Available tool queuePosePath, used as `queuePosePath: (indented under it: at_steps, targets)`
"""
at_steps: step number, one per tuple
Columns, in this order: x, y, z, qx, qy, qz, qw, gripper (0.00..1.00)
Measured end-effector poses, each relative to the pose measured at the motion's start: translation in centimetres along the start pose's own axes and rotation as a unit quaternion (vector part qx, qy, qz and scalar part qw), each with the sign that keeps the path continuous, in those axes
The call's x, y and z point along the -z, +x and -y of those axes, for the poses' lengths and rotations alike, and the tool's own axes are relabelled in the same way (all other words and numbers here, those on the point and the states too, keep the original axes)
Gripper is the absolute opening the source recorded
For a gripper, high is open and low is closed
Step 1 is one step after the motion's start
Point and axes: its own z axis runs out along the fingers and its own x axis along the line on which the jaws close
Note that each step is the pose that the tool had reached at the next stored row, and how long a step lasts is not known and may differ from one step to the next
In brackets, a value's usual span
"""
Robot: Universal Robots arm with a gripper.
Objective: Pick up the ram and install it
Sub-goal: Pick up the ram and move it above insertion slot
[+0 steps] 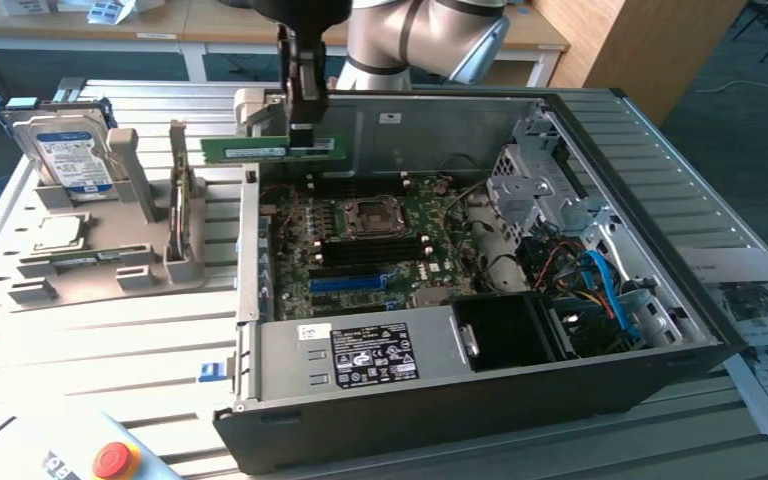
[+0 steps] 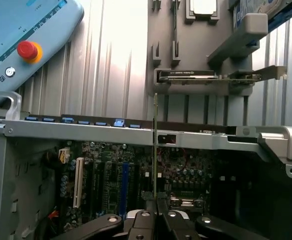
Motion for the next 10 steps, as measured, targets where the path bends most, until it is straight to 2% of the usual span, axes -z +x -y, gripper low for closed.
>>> queuePosePath:
  at_steps: [10]
  targets:
    - [0.14, 0.3, 4.12, 0.0, -0.0009, 0.0001, 1.0, 0.12]
